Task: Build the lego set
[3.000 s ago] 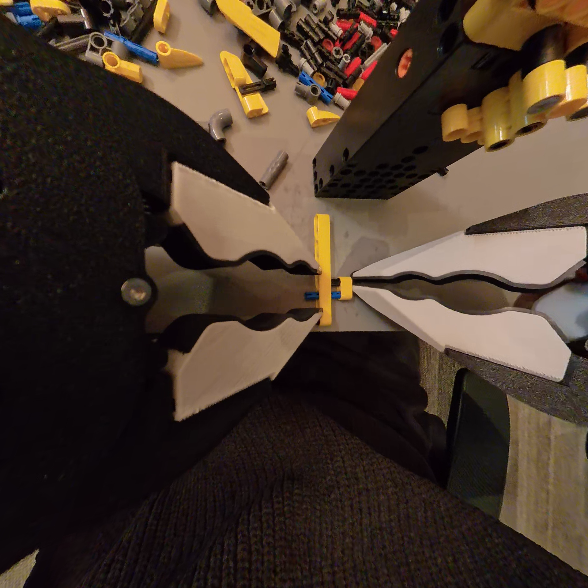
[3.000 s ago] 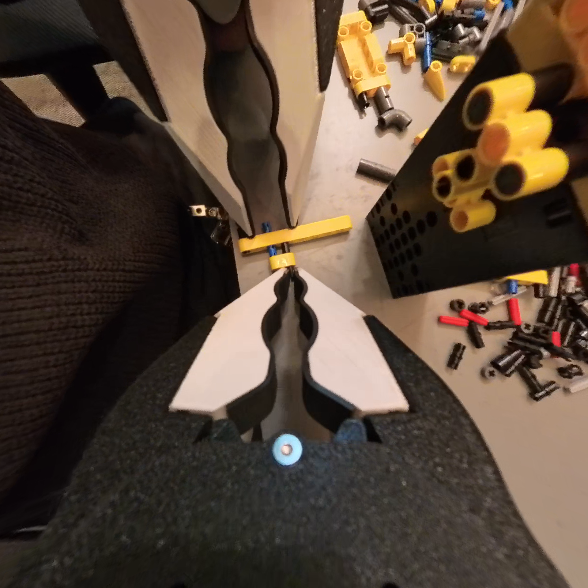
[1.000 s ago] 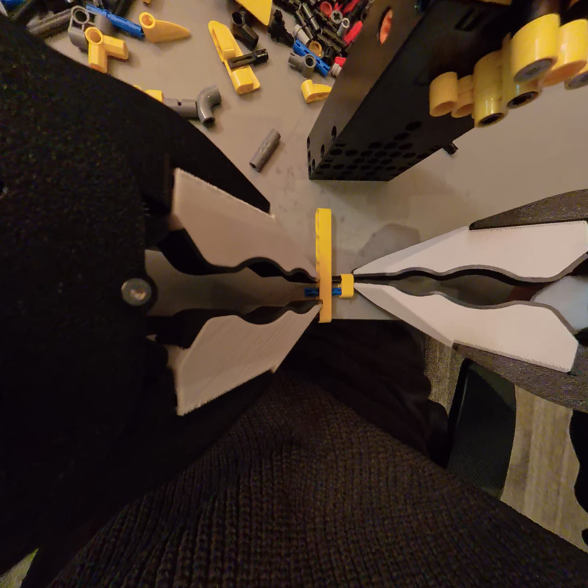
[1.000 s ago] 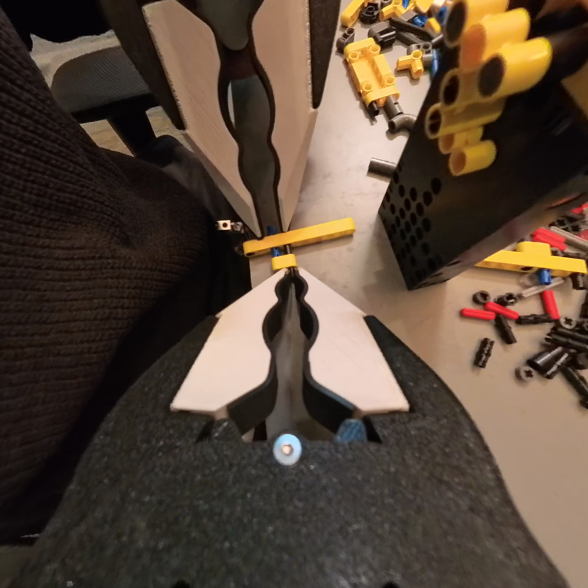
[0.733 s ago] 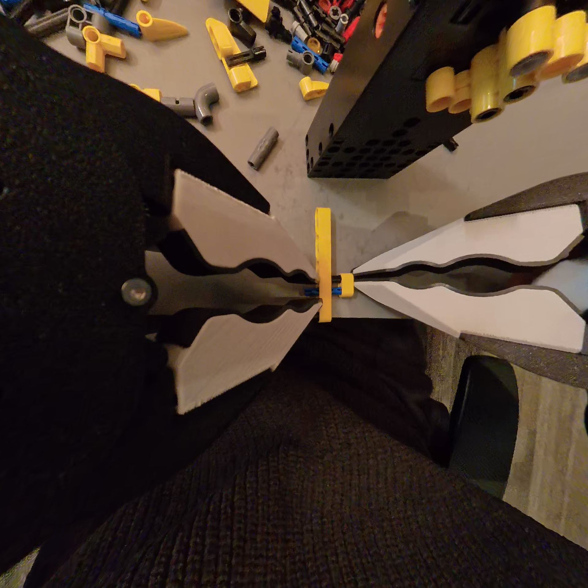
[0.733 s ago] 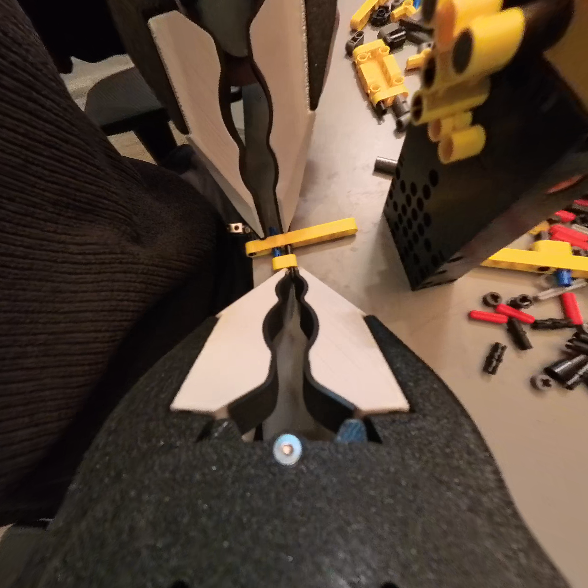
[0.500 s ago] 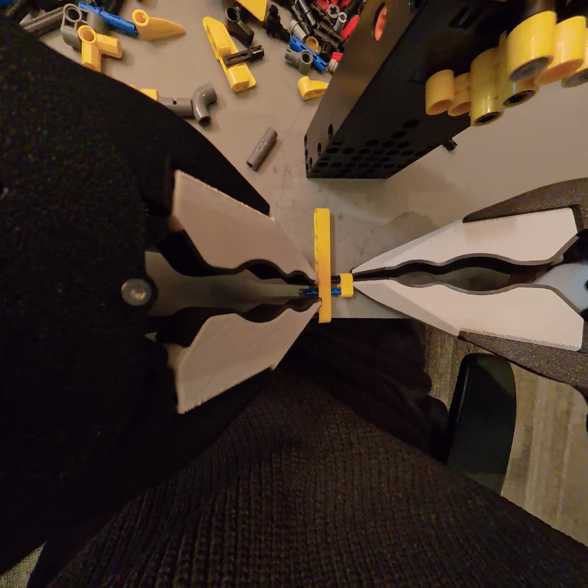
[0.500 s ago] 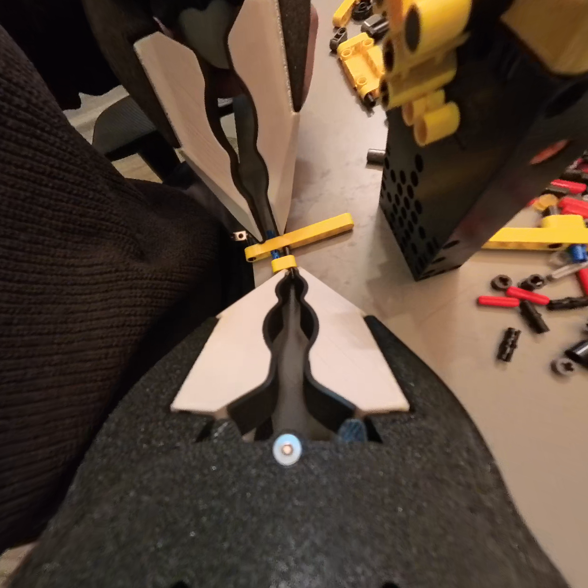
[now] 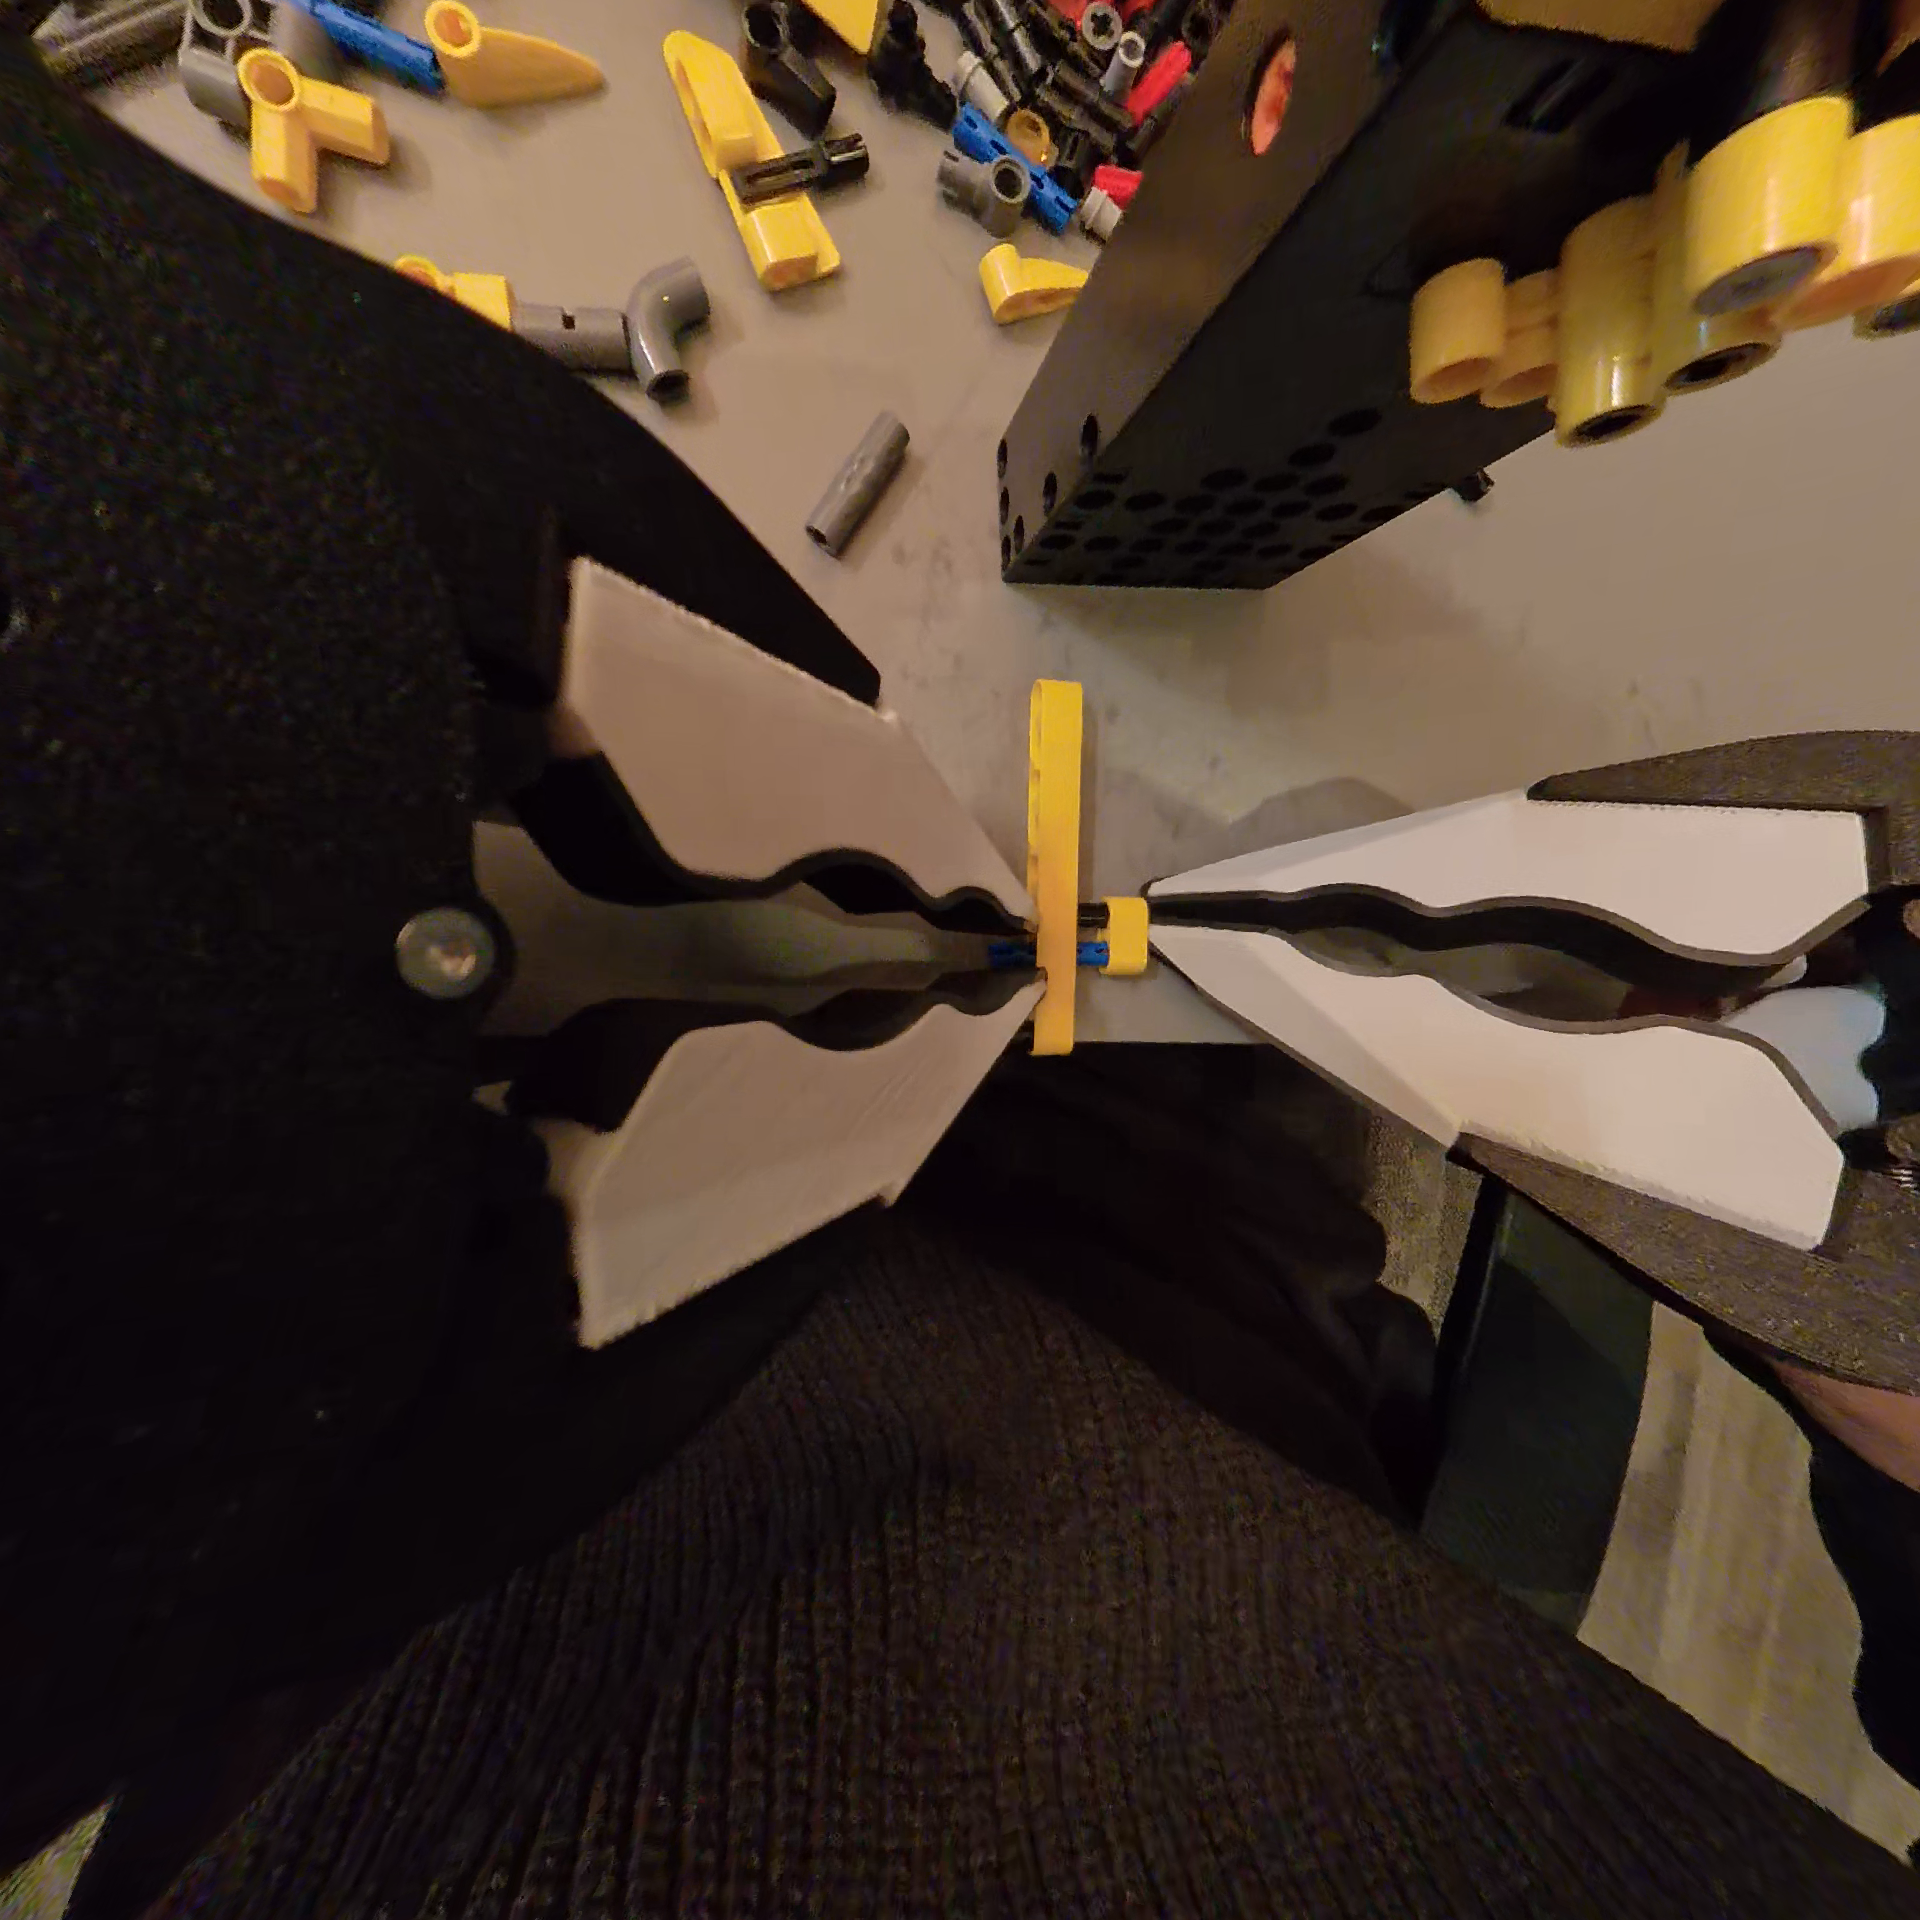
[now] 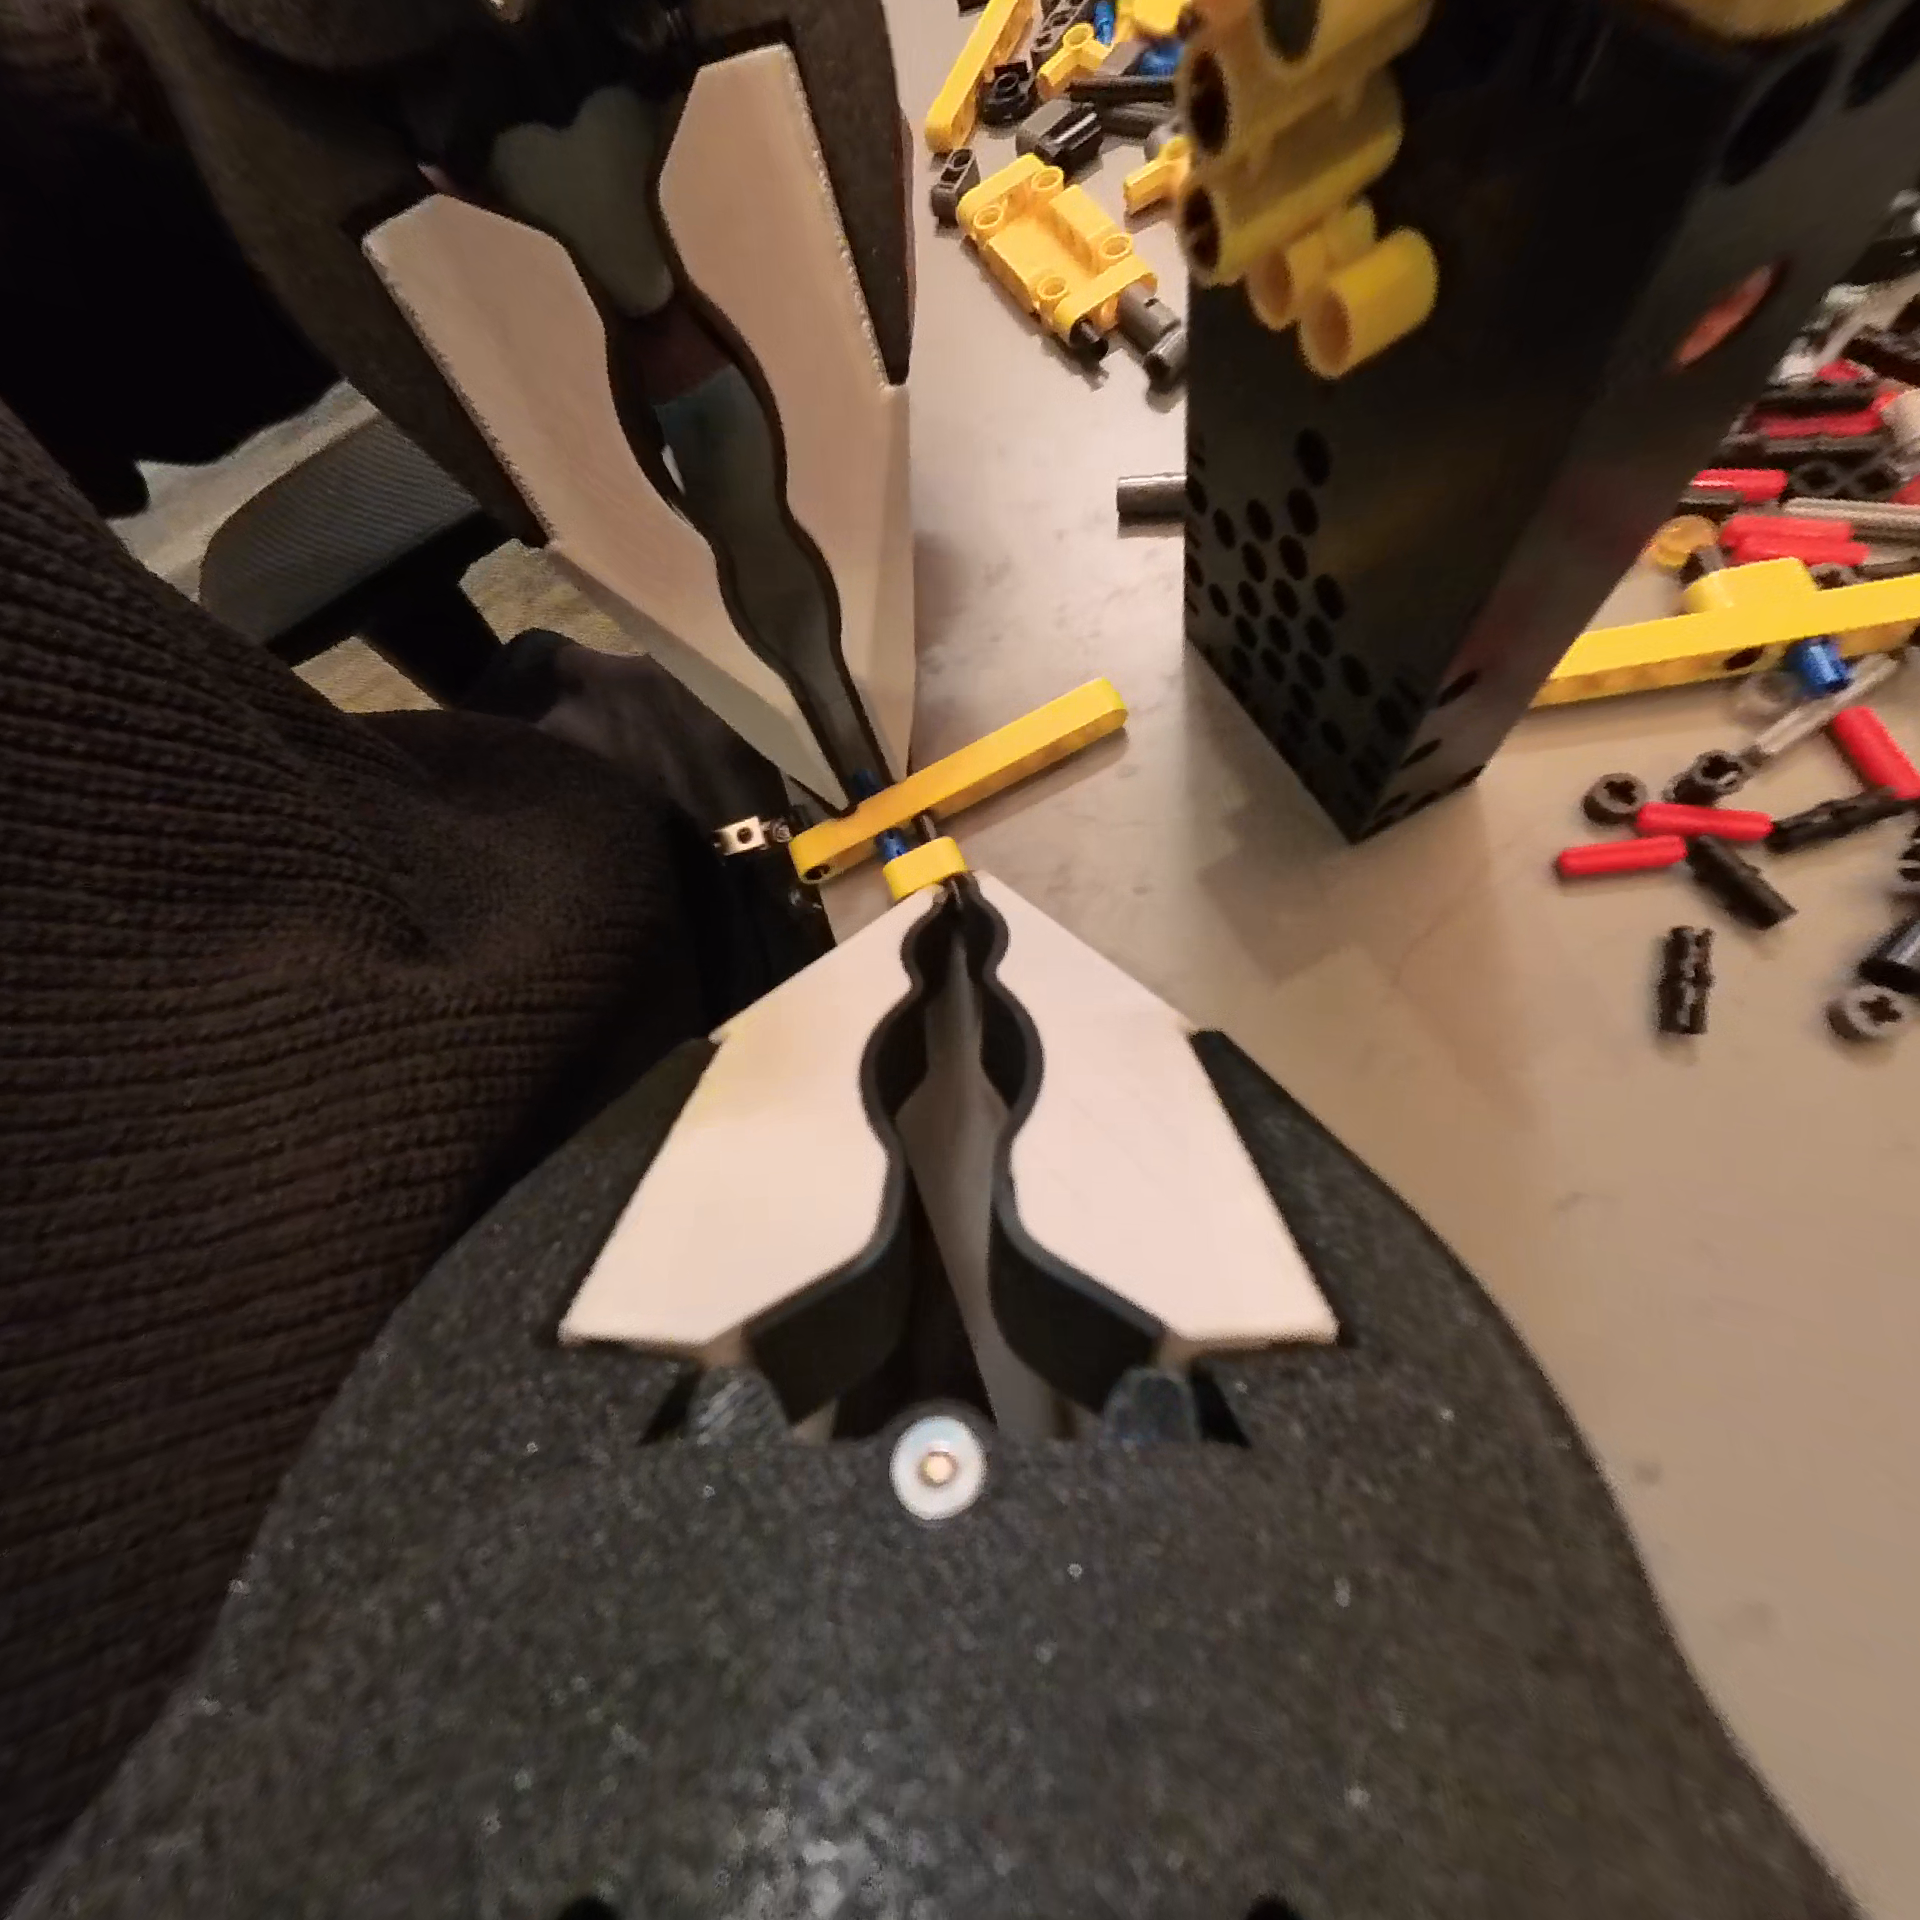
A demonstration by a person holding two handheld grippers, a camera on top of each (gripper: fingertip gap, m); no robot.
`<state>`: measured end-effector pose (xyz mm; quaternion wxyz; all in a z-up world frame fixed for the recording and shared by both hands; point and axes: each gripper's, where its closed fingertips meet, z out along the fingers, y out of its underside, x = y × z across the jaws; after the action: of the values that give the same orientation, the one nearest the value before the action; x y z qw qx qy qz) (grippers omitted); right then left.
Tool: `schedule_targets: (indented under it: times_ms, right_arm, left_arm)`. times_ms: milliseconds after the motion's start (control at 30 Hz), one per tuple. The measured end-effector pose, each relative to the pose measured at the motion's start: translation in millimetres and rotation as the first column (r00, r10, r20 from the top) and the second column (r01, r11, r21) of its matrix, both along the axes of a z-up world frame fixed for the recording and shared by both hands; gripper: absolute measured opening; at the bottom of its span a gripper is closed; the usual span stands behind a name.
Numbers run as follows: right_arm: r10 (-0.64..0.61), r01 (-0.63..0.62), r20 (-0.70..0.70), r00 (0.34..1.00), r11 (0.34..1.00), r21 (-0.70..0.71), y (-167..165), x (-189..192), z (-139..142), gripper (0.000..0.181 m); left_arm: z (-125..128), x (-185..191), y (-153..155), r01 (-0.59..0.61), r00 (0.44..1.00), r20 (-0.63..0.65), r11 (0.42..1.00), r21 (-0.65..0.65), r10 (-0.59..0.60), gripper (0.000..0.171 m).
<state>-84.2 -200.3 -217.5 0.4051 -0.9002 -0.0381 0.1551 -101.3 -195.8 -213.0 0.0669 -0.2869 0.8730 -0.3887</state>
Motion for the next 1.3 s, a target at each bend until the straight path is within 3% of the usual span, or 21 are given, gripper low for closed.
schedule_targets:
  times_ms: [333, 533, 600, 667, 800, 867, 1033, 1100, 1200, 1300]
  right_arm:
    - [-0.024, 0.023, 0.058, 0.998, 1.0, 0.019, 3.2, 4.1, -0.2, 0.0]
    - [-0.1, 0.09, 0.157, 0.982, 0.994, 0.067, 7.3, 18.0, 0.6, 0.002]
    - [-0.116, 0.101, 0.186, 0.976, 0.991, 0.087, 7.5, 19.7, 1.3, 0.004]
    - [-0.129, 0.114, 0.197, 0.972, 0.99, 0.086, 5.4, 22.8, 1.3, 0.018]
    - [-0.172, 0.153, 0.165, 0.971, 0.981, 0.122, -1.2, 30.1, 11.1, 0.026]
    - [-0.196, 0.172, 0.148, 0.97, 0.972, 0.158, -4.8, 32.3, 19.1, 0.029]
    - [-0.306, 0.277, 0.09, 0.948, 0.93, 0.24, -9.6, 42.8, 39.0, 0.03]
    - [-0.331, 0.304, 0.053, 0.942, 0.911, 0.278, -9.1, 42.5, 52.0, 0.03]
    - [-0.36, 0.327, 0.051, 0.932, 0.891, 0.316, -8.7, 41.8, 67.5, 0.03]
    - [-0.409, 0.356, 0.114, 0.905, 0.877, 0.323, -9.0, 47.8, 72.3, 0.03]
  left_arm:
    - [0.0, 3.4, 3.1, -0.03, 0.999, 0.019, 1.0, -0.006, 0.031, 0.004]
    - [-0.1, 15.3, 13.7, -0.13, 0.991, 0.033, 0.991, 0.037, 0.129, 0.008]
    - [0.5, 18.6, 24.2, -0.169, 0.985, 0.057, 0.982, 0.083, 0.165, 0.023]
    - [4.2, 18.7, 36.6, -0.211, 0.975, 0.091, 0.969, 0.126, 0.201, 0.026]
    - [17.5, 12.5, 66.6, -0.301, 0.947, 0.172, 0.933, 0.196, 0.27, 0.029]
    - [22.8, 13.5, 96.0, -0.388, 0.913, 0.255, 0.868, 0.309, 0.318, 0.031]
    - [52.7, 18.3, 170.1, -0.589, 0.806, 0.5, 0.523, 0.616, 0.317, 0.032]
    - [66.0, 20.5, 180.6, -0.614, 0.788, 0.546, 0.437, 0.657, 0.285, 0.032]
    - [78.5, 26.6, 183.1, -0.616, 0.786, 0.569, 0.389, 0.685, 0.241, 0.031]
    - [91.7, 35.8, 179.9, -0.634, 0.769, 0.597, 0.396, 0.664, 0.228, 0.031]
